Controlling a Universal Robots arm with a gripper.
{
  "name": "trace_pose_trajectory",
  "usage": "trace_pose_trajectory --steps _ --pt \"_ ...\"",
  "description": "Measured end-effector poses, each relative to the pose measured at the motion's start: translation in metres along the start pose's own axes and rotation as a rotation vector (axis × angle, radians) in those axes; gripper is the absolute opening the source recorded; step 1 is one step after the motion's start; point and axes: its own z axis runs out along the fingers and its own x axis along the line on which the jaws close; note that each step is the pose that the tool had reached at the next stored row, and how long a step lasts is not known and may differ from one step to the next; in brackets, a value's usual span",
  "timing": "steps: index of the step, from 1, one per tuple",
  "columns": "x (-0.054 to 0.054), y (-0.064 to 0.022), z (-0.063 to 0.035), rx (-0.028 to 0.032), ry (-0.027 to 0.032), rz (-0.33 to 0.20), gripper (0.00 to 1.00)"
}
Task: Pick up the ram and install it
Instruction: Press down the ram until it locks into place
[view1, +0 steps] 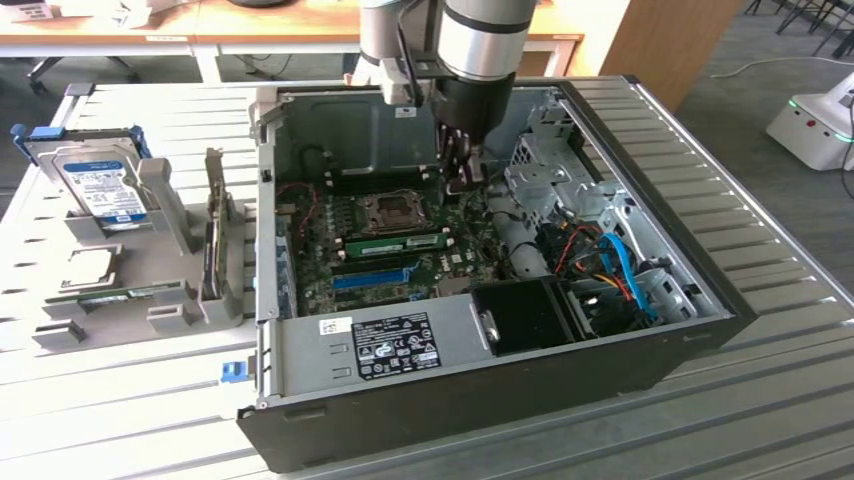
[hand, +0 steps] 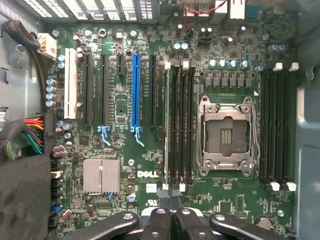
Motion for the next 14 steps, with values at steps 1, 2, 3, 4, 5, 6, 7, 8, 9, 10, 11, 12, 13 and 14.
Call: trace_pose_trajectory --steps 1,2,3,4,5,6,7,8,9,10,11,12,13,14 --pt "0.000 0.0000 0.0011 0.0000 0.0001 0.000 0.10" --pt "0.000 0.0000 0.0022 0.0000 0.0001 0.000 0.10" --pt "0.000 0.0000 0.0035 0.0000 0.0000 0.000 0.10" --pt "0.000 0.0000 0.0048 0.0000 0.0000 0.000 0.10" --pt "0.000 0.0000 0.0060 0.0000 0.0000 0.000 0.10" --pt "0.000 0.0000 0.0072 0.0000 0.0001 0.000 0.10" --pt "0.000 0.0000 0.0084 0.0000 0.0000 0.000 0.10" --pt "0.000 -0.0001 0.0095 0.0000 0.0001 0.000 0.10" --pt "0.000 -0.0001 0.0106 -0.0001 0.0001 0.000 0.10" --pt "0.000 -0.0001 0.0118 -0.0001 0.0001 0.000 0.10" --pt "0.000 -0.0001 0.0130 0.0000 0.0001 0.000 0.10" --pt "0.000 -0.0001 0.0144 0.0000 0.0000 0.000 0.10" --pt "0.000 -0.0001 0.0156 0.0000 0.0001 0.000 0.10" --pt "0.000 -0.0001 0.0170 0.0000 0.0001 0.000 0.10"
